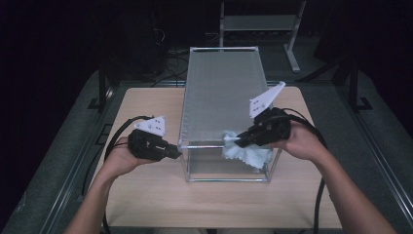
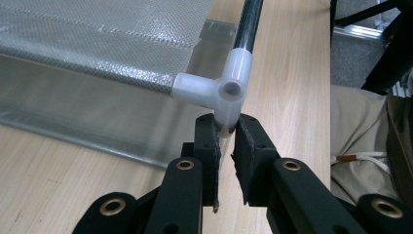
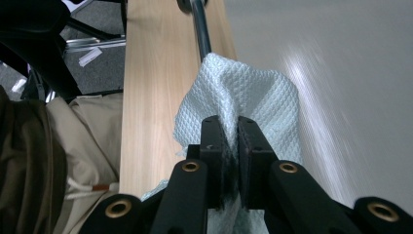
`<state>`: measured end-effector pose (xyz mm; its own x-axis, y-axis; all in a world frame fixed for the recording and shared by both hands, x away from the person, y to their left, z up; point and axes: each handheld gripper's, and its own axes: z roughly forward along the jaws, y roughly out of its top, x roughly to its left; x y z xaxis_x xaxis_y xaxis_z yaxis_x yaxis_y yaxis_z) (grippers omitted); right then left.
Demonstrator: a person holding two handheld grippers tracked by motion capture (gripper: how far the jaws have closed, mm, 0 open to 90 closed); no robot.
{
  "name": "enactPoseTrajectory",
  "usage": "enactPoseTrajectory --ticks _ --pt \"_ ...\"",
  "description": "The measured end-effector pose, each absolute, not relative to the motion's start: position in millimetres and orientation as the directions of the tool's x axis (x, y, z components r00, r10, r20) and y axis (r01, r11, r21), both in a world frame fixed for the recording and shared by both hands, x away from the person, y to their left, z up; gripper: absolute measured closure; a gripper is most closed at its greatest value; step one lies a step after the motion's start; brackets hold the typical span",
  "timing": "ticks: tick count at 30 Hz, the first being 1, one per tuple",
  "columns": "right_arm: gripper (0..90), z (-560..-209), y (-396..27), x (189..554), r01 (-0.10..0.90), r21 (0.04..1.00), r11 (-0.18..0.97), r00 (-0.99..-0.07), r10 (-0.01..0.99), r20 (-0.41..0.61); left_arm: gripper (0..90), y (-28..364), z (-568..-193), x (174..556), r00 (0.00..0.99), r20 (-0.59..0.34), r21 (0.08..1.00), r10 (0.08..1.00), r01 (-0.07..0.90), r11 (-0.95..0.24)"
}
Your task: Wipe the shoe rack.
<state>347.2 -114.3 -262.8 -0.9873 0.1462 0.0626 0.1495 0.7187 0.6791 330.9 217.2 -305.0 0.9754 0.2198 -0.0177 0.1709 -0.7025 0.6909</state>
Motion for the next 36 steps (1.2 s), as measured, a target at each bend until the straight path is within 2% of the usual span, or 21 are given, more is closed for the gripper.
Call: enactPoseTrajectory --ticks 3,6,8,9,12,14,17,23,25,29,30,31,33,36 --pt "82.6 -259 -98 354 0.137 0.707 0.694 -0.99 0.115 0.079 80.0 218 -305 330 0.975 -0.014 0.69 0.22 0.169 -0.704" --pt "82.6 -251 -90 364 0.152 0.724 0.673 -0.987 0.141 0.076 80.3 218 -305 330 0.976 -0.014 0.691 0.217 0.166 -0.704" --pt "82.6 -251 -85 368 0.156 0.715 0.682 -0.986 0.151 0.071 80.3 216 -306 330 0.98 -0.019 0.694 0.198 0.155 -0.703" --pt "82.6 -254 -70 375 0.157 0.697 0.699 -0.986 0.155 0.066 80.3 214 -305 329 0.984 -0.019 0.694 0.18 0.142 -0.706" --pt "82.6 -261 -47 382 0.149 0.665 0.732 -0.988 0.139 0.068 80.3 216 -306 328 0.982 -0.014 0.695 0.188 0.145 -0.704" --pt "82.5 -264 -46 384 0.151 0.645 0.749 -0.988 0.139 0.07 80.4 221 -305 327 0.98 -0.006 0.692 0.198 0.147 -0.706" --pt "82.5 -267 -71 385 0.182 0.619 0.764 -0.982 0.17 0.079 80.4 227 -306 327 0.978 -0.015 0.699 0.206 0.158 -0.698" --pt "82.8 -267 -154 380 0.293 0.61 0.736 -0.95 0.295 0.1 80.4 227 -307 326 0.978 -0.017 0.702 0.207 0.159 -0.694" --pt "82.8 -267 -164 377 0.307 0.619 0.723 -0.943 0.317 0.099 80.4 223 -307 327 0.979 -0.017 0.7 0.204 0.158 -0.696" --pt "82.8 -270 -151 378 0.293 0.632 0.717 -0.948 0.303 0.096 80.3 217 -307 329 0.979 -0.019 0.696 0.205 0.16 -0.7" --pt "82.8 -274 -130 379 0.257 0.643 0.722 -0.962 0.258 0.094 80.3 214 -306 330 0.979 -0.017 0.694 0.203 0.158 -0.702" --pt "82.8 -274 -130 379 0.257 0.643 0.722 -0.962 0.258 0.094 80.4 214 -306 330 0.979 -0.017 0.694 0.203 0.158 -0.702" --pt "82.7 -278 -97 381 0.22 0.663 0.716 -0.973 0.208 0.098 80.4 213 -306 332 0.979 -0.023 0.695 0.202 0.161 -0.701" --pt "82.7 -275 -87 382 0.211 0.662 0.72 -0.975 0.199 0.095 80.4 215 -307 334 0.977 -0.022 0.696 0.211 0.167 -0.698"
